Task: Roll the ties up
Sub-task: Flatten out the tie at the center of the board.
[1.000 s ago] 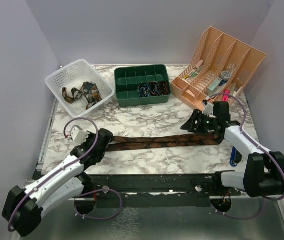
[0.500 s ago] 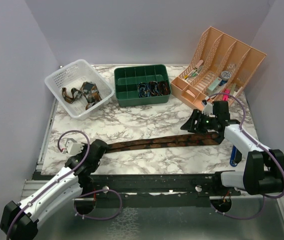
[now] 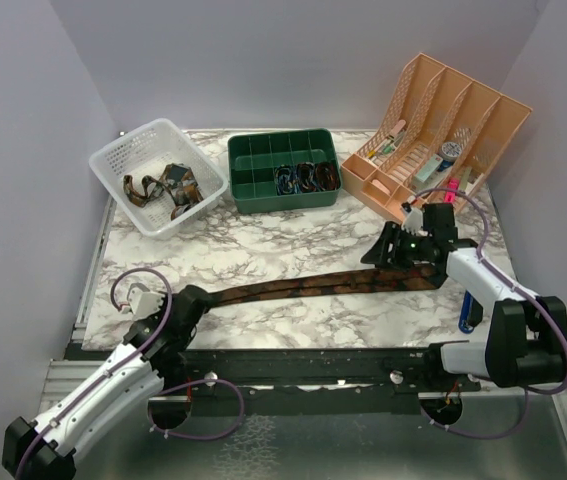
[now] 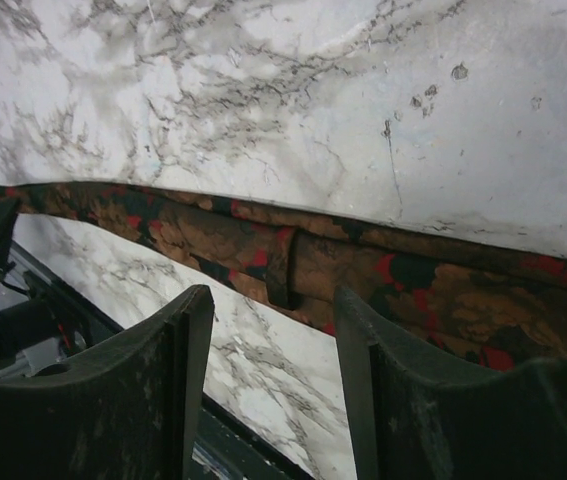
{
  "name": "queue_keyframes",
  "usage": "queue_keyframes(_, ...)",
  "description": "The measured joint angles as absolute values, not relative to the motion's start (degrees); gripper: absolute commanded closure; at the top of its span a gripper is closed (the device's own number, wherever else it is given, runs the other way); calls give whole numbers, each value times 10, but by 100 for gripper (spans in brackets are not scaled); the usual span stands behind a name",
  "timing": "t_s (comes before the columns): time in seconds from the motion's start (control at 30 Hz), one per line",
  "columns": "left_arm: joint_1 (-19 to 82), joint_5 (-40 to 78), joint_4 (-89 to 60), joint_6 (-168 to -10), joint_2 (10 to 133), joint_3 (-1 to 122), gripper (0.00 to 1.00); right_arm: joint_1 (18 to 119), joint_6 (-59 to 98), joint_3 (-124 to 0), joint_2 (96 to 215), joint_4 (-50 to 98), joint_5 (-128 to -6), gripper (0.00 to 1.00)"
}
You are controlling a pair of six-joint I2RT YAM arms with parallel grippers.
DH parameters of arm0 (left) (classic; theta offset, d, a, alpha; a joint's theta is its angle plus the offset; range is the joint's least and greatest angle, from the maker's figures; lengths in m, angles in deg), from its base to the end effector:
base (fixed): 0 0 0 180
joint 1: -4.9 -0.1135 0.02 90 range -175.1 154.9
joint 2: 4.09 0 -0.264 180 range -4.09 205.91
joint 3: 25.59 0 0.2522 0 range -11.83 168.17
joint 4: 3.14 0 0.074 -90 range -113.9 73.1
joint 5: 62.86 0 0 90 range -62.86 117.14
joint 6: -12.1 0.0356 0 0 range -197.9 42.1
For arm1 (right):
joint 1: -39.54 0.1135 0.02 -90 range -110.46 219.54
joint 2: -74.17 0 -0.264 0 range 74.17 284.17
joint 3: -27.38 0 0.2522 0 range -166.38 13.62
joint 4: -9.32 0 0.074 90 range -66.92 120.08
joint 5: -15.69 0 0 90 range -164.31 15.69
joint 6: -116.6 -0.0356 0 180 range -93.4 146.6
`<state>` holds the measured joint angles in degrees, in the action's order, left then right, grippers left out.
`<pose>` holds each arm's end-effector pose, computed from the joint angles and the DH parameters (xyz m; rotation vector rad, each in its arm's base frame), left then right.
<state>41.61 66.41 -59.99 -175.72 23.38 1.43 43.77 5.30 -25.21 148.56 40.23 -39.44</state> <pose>0.0879 -0.0374 0.1478 -1.3684 1.8473 -0.3034 0.2435 0.0384 0.1920 0.1082 2.4924 0.9448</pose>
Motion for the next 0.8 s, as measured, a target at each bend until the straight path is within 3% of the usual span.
queue_keyframes(0.03, 416, 664, -603, -1751, 223, 14, 100, 441, 57, -252, 1487, 408, -398, 45)
queue_keyframes(0.1, 416, 664, -607, -1742, 210, 14, 90, 454, 64, -253, 1491, 420, -409, 46)
queue_keyframes(0.63, 416, 673, -633, -1722, 182, 10, 90, 496, 43, -258, 1505, 477, -640, 46)
queue_keyframes(0.73, 416, 677, -633, -1722, 190, 10, 80, 496, 39, -258, 1505, 477, -651, 46)
queue_keyframes(0.8, 416, 680, -633, -1724, 194, 10, 69, 496, 37, -258, 1505, 476, -654, 47)
